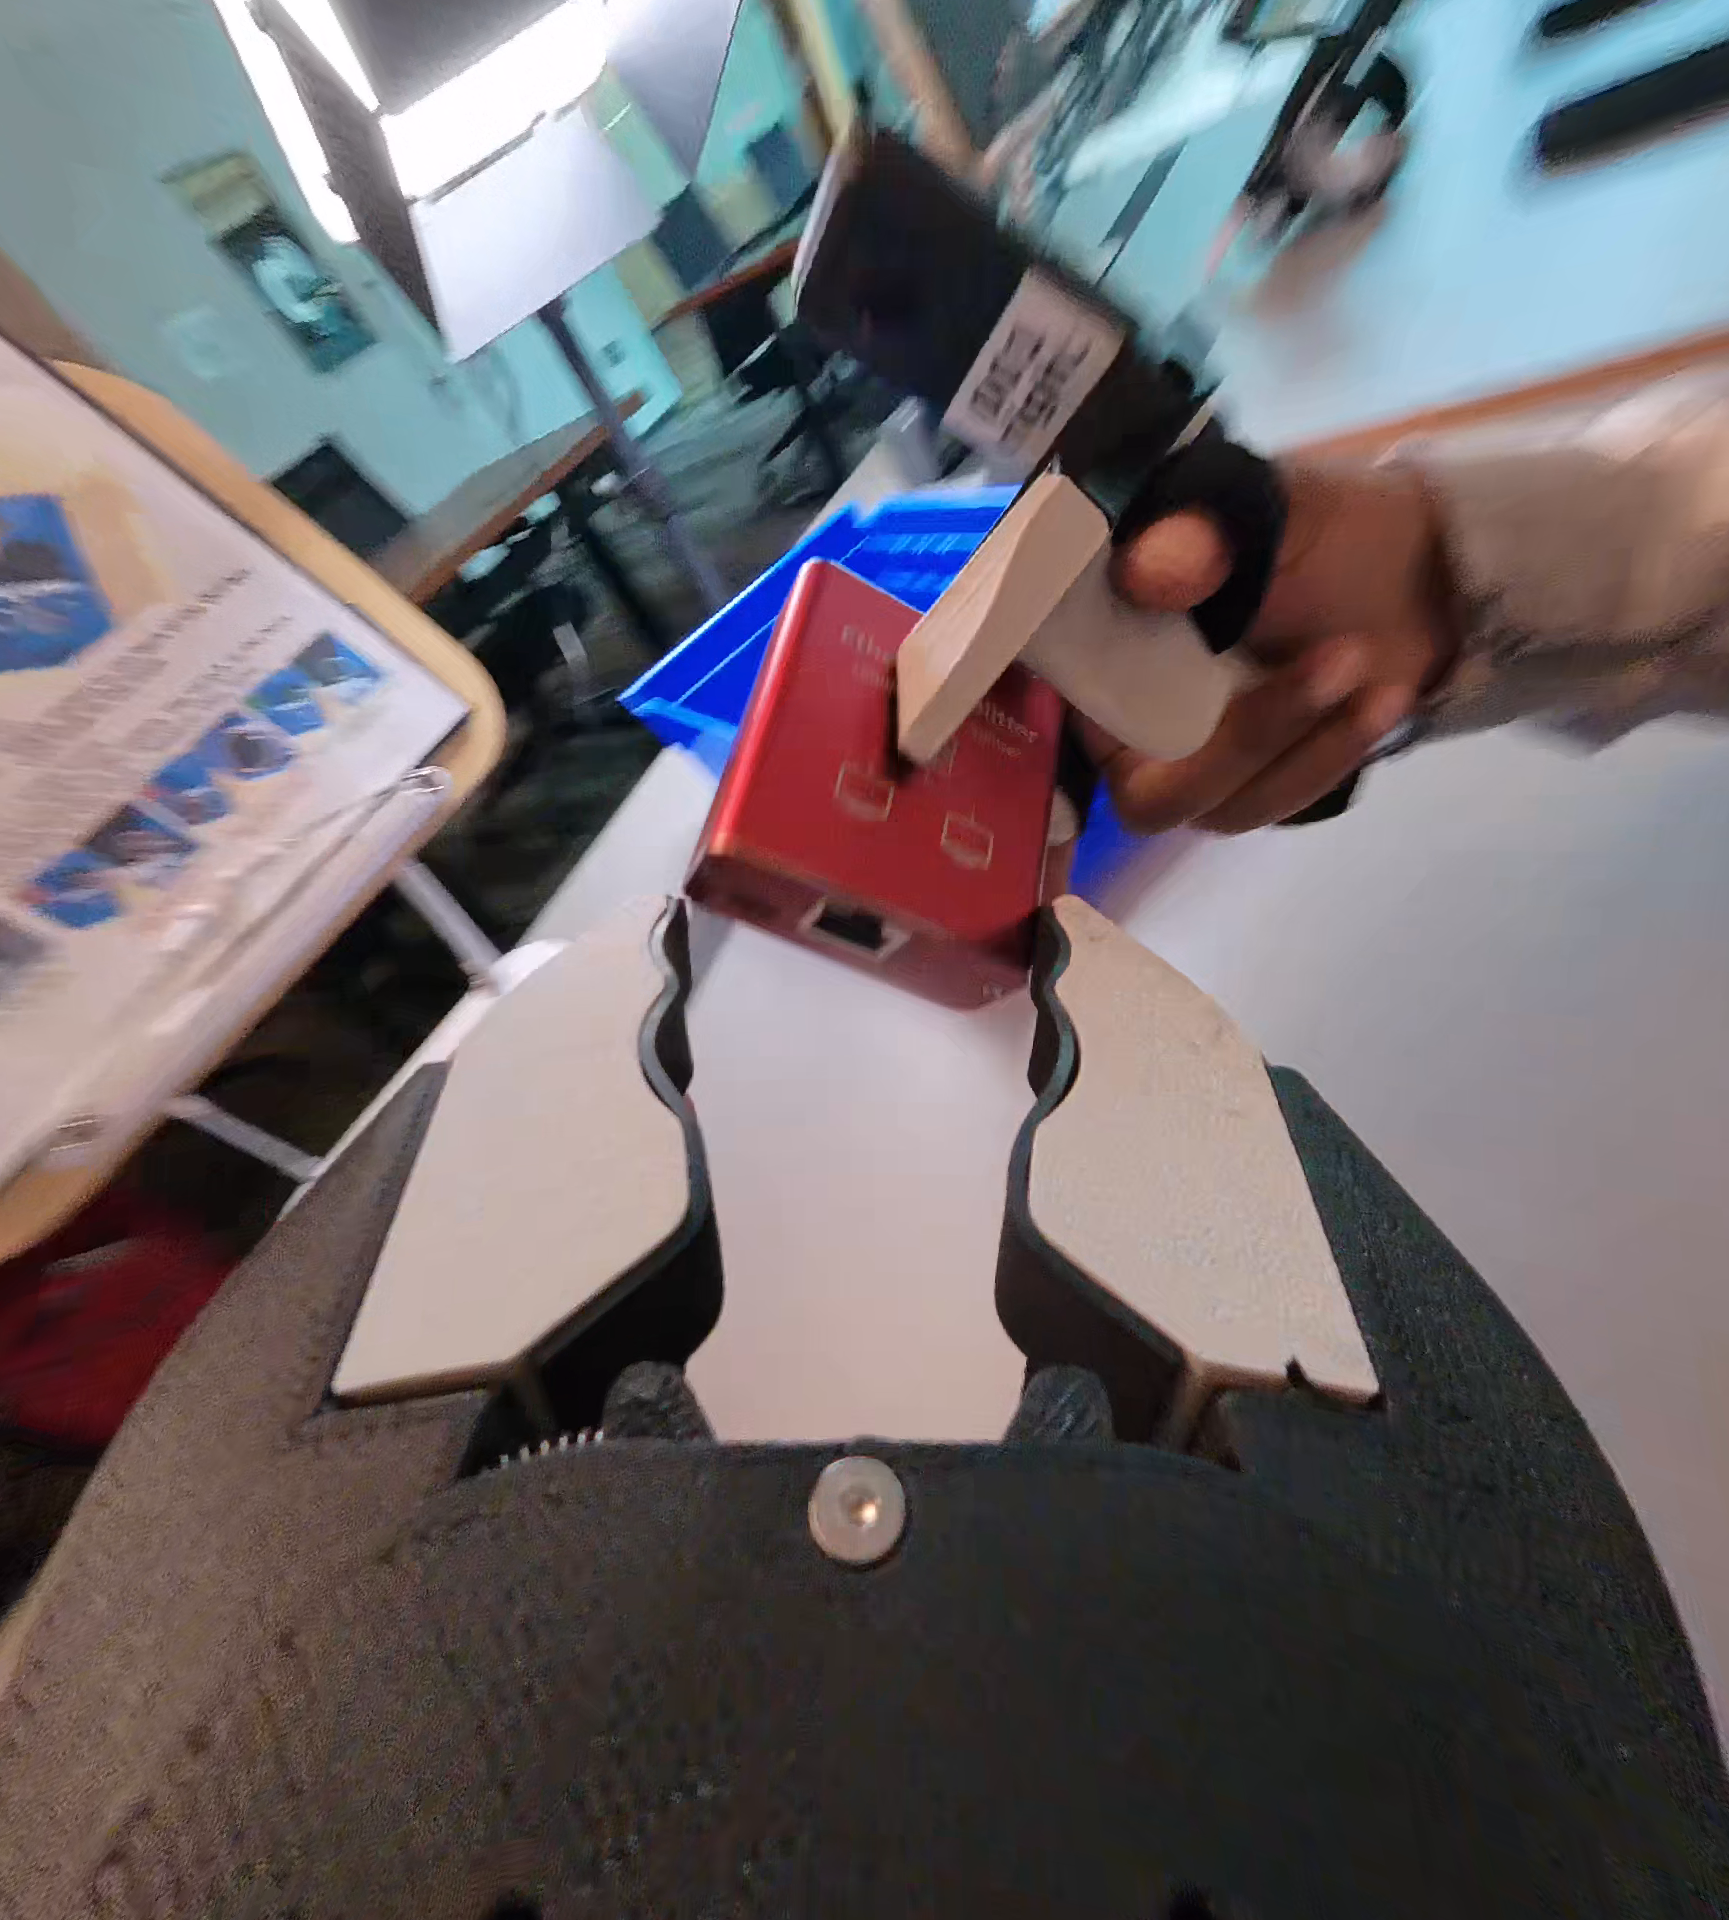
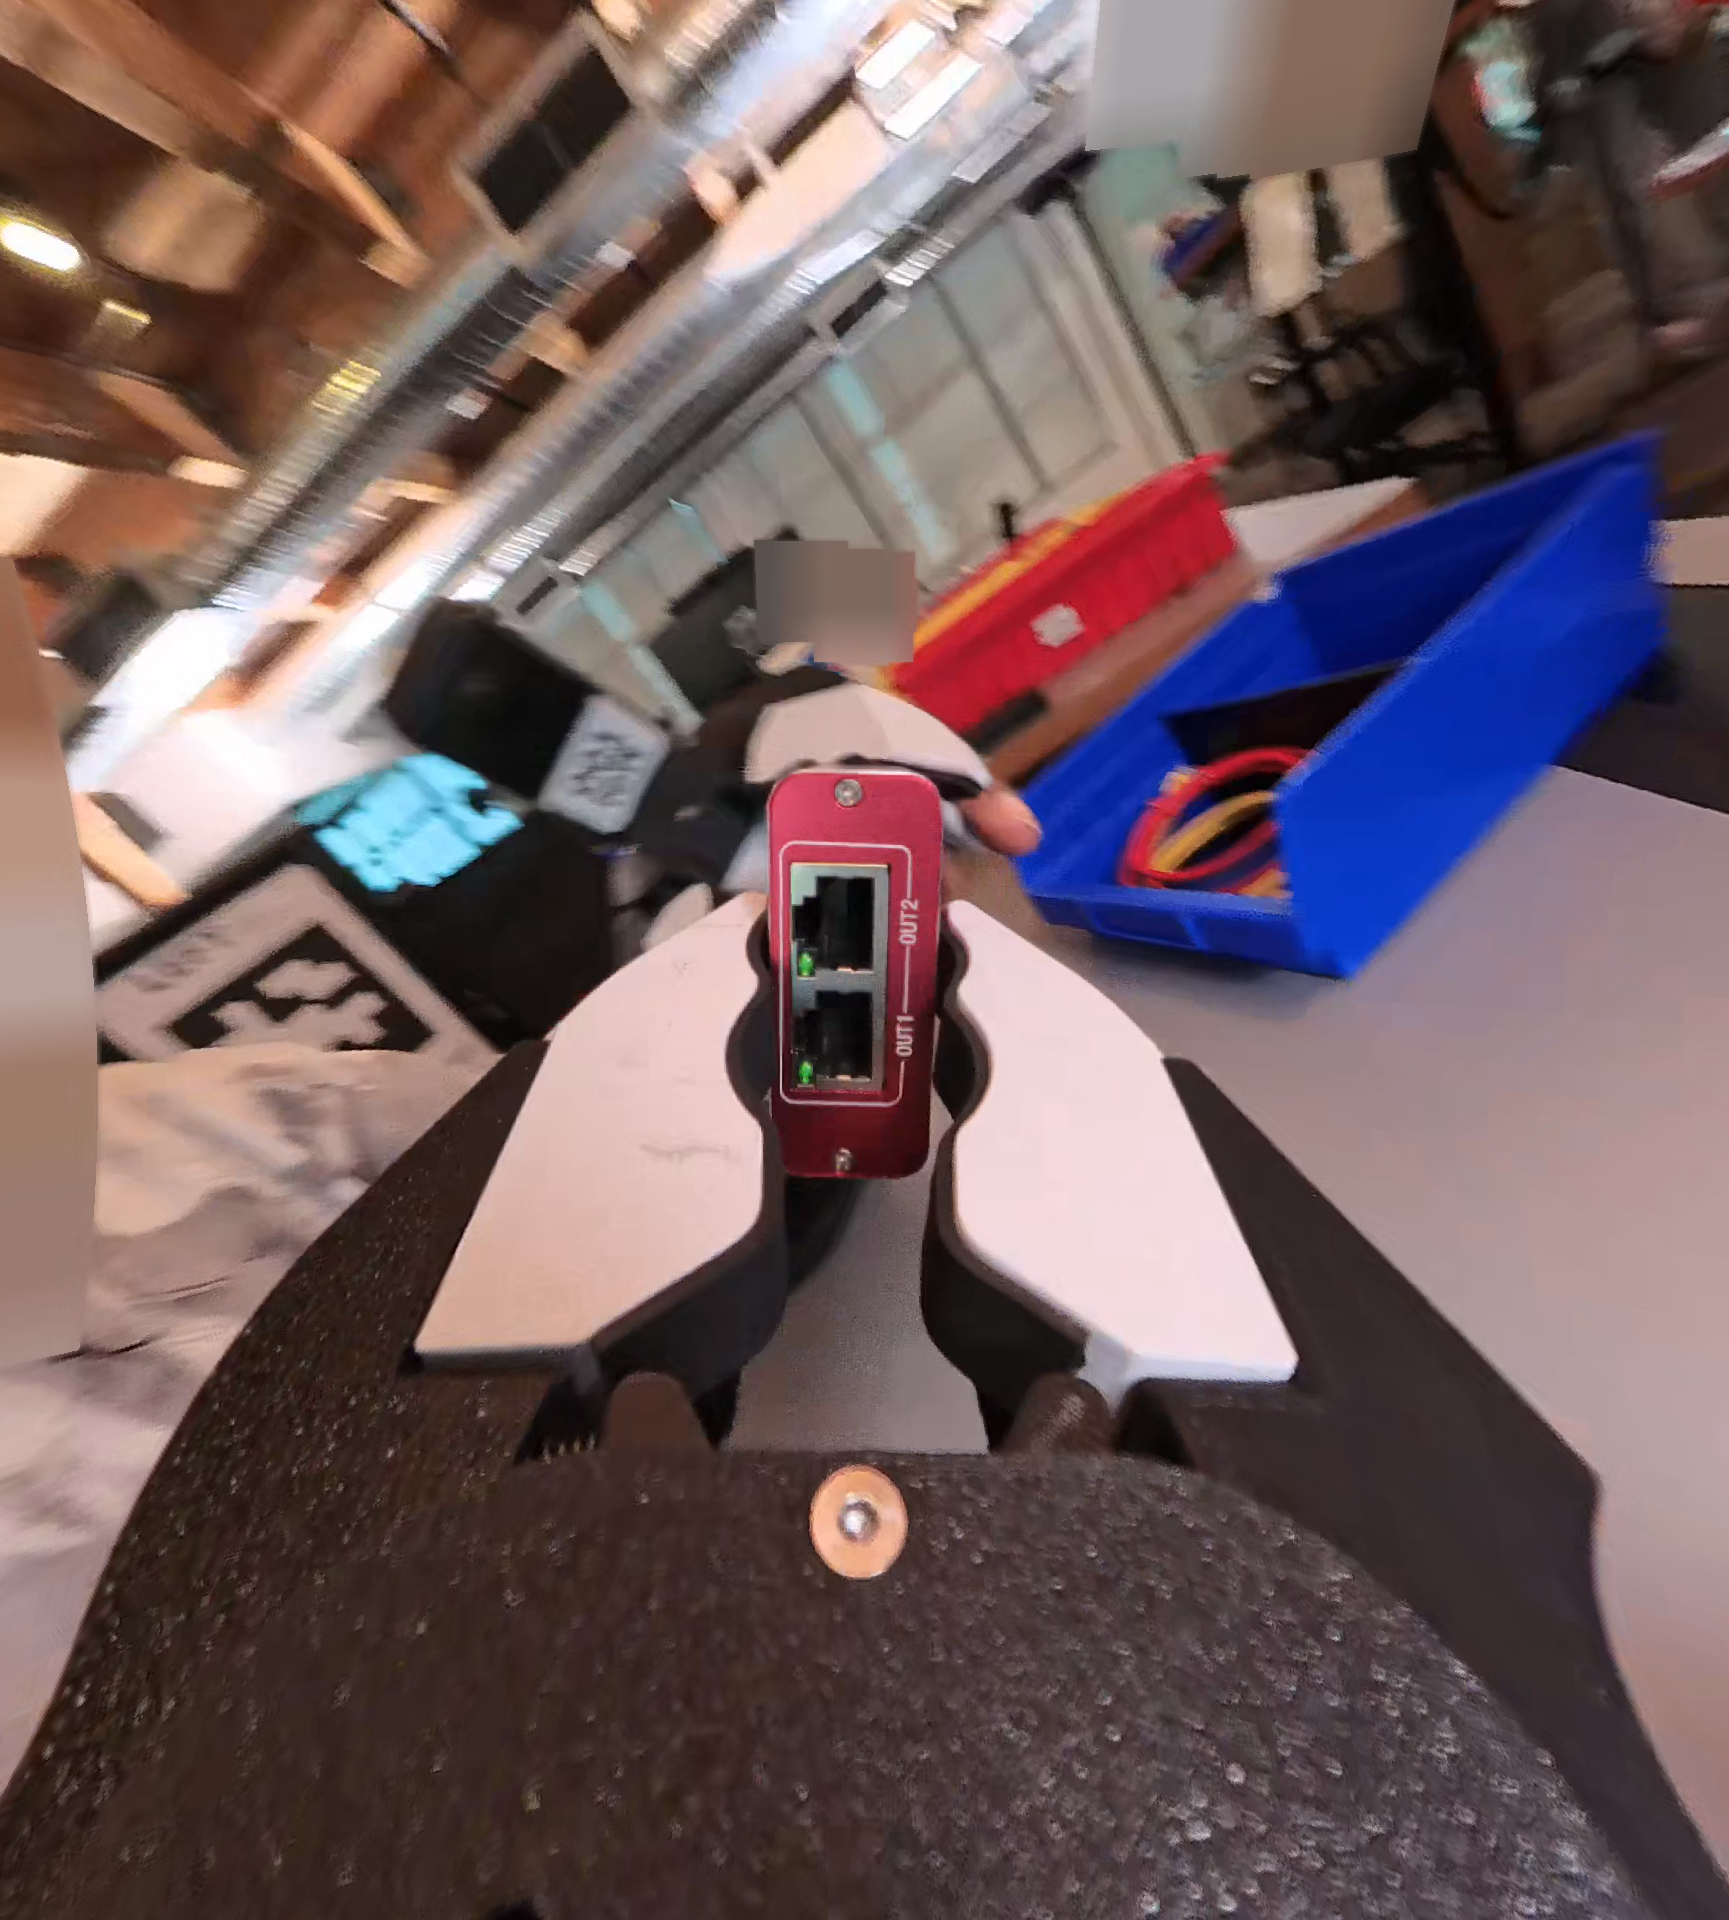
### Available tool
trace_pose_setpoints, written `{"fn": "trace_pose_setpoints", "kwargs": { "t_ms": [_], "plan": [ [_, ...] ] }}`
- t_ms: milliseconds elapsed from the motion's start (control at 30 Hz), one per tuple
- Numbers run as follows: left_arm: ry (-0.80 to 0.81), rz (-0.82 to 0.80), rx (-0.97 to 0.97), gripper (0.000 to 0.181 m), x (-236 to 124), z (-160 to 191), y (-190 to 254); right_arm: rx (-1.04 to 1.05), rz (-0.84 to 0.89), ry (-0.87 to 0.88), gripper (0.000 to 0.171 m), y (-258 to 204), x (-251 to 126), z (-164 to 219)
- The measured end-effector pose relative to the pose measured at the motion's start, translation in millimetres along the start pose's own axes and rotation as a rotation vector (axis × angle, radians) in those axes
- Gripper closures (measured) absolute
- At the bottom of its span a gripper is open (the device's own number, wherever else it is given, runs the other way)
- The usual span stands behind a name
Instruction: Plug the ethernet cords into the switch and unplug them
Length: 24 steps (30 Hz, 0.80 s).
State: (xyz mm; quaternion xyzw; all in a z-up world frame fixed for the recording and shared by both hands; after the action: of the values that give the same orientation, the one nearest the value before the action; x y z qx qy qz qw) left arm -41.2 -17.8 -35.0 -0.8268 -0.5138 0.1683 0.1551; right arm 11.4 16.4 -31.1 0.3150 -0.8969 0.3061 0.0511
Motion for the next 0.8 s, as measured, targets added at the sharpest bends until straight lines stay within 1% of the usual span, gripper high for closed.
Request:
{"fn": "trace_pose_setpoints", "kwargs": {
  "t_ms": [33,100,167,200,300,400,500,567,600,733,800],
  "plan": [
    [0.039,0.058,-0.075,0.117,-4.1,-4.7,1.3,0.029,-0.07,0.023,0.145,-6.8,-1.3,-2.2],
    [0.117,0.112,-0.129,0.119,-11.0,-14.2,4.4,0.11,-0.187,0.076,0.145,-15.8,-2.1,-4.6],
    [0.173,0.104,-0.068,0.116,-15.5,-22.7,10.2,0.193,-0.338,0.106,0.145,-27.4,1.4,-2.7],
    [0.193,0.087,-0.022,0.114,-16.9,-26.6,13.4,0.219,-0.37,0.11,0.145,-30.1,4.6,-0.5],
    [0.204,0.022,0.083,0.106,-19.4,-35.3,19.9,0.292,-0.373,0.097,0.145,-29.8,16.8,7.1],
    [0.194,-0.036,0.194,0.109,-21.4,-37.1,21.6,0.329,-0.377,0.104,0.145,-30.9,24.3,9.6],
    [0.186,-0.06,0.215,0.11,-23.0,-38.0,20.0,0.313,-0.353,0.103,0.145,-33.0,25.6,7.3],
    [0.162,-0.09,0.228,0.11,-21.0,-38.1,19.1,0.264,-0.328,0.108,0.141,-33.1,23.6,3.2],
    [0.147,-0.1,0.233,0.11,-20.0,-37.9,19.2,0.205,-0.295,0.103,0.139,-31.8,21.0,1.6],
    [0.094,-0.07,0.198,0.11,-20.2,-36.6,20.6,-0.079,-0.082,-0.01,0.131,-22.7,6.4,-0.5],
    [0.063,-0.034,0.131,0.11,-20.4,-35.1,19.1,-0.285,0.048,-0.09,0.125,-22.9,-1.0,-4.0]
  ]
}}
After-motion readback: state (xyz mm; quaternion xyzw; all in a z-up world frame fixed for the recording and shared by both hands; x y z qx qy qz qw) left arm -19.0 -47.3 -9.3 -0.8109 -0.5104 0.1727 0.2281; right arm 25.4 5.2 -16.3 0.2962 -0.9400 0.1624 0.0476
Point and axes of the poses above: each gripper's, where its closed fingertips meet, x out along the fingers, z out of its underside, y = z × x across the jaws, the point moved 3 cm from there along -x, back along the fingers, and after that the axes turned 14 degrees about -z, right-handed, at the moved point
